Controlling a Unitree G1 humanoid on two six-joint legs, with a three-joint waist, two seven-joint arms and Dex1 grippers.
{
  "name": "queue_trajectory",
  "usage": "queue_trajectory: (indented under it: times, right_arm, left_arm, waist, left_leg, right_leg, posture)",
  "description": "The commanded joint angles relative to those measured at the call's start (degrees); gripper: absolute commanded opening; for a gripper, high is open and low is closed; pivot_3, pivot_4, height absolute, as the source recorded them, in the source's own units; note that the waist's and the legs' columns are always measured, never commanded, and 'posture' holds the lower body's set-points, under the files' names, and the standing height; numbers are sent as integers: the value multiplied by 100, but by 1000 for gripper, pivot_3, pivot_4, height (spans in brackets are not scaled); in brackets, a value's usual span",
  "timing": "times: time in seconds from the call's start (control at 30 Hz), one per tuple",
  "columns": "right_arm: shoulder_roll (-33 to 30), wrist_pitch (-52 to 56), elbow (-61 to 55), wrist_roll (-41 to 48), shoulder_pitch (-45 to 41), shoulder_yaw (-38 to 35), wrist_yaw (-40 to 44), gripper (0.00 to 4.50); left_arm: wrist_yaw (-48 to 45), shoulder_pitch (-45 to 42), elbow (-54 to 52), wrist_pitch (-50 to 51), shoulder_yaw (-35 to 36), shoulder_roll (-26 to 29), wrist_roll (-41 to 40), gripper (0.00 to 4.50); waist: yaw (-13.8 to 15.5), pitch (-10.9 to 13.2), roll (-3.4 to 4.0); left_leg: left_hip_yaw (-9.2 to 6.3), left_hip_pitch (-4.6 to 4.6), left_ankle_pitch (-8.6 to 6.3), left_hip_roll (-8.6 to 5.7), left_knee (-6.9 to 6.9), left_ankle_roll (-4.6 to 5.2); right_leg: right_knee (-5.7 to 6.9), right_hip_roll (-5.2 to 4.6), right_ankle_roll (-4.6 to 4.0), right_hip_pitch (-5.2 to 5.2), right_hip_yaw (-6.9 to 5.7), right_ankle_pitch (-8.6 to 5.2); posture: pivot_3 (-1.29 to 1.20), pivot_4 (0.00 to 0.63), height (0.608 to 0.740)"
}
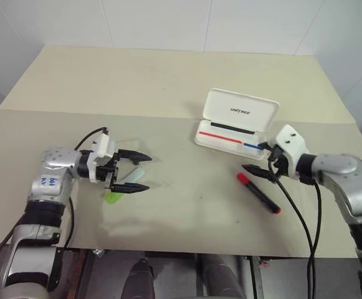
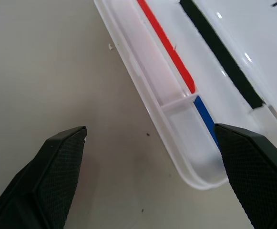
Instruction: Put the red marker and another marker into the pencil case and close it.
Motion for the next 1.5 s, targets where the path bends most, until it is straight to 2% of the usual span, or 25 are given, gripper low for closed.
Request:
queue_trajectory:
  times: [0.03,0.23,0.43,0.77,1.1,1.5]
  right_arm:
    - [-24,-51,584,-278,-534,294,362,4500]
    - [81,174,1286,-615,-1205,785,763,4500]
    - [297,142,1683,-831,-1505,872,759,4500]
    - [248,77,722,-674,-945,194,431,4500]
    - [78,763,-431,-386,-191,20,478,4500]
    - [517,324,607,-632,-733,334,306,4500]
  left_arm:
    - [100,121,-355,168,210,176,-166,4459]
    - [264,9,-448,264,275,236,-175,4459]
    - [310,-119,-334,232,290,280,-130,4459]
    - [401,-241,-284,242,251,274,-118,4459]
    - [379,-329,-250,258,136,168,-116,4459]
    - [409,-411,-232,269,80,120,-110,4459]
  waist:
    - [3,0,0]
    - [4,1,2]
    - [-7,1,2]
    - [0,1,2]
    - [0,1,2]
    - [-7,1,2]
  left_leg:
    - [-1,0,0,0,0,0]
    - [-1,-4,0,0,0,0]
    - [-1,-4,0,0,-7,0]
    - [-1,-6,0,0,-11,0]
    - [0,-6,0,0,-10,0]
    - [0,-6,0,0,-8,0]
  right_leg:
    - [1,0,-1,0,-1,0]
    - [0,0,-2,-5,-2,-1]
    - [2,0,-2,-8,-3,-2]
    - [3,0,-3,-12,-3,-2]
    - [4,0,-3,-12,-3,-3]
    - [4,0,-3,-13,-3,-3]
  posture:
    - [0,150,740]
    - [0,150,740]
    - [0,150,740]
    - [0,150,740]
    - [0,150,740]
    - [0,150,740]
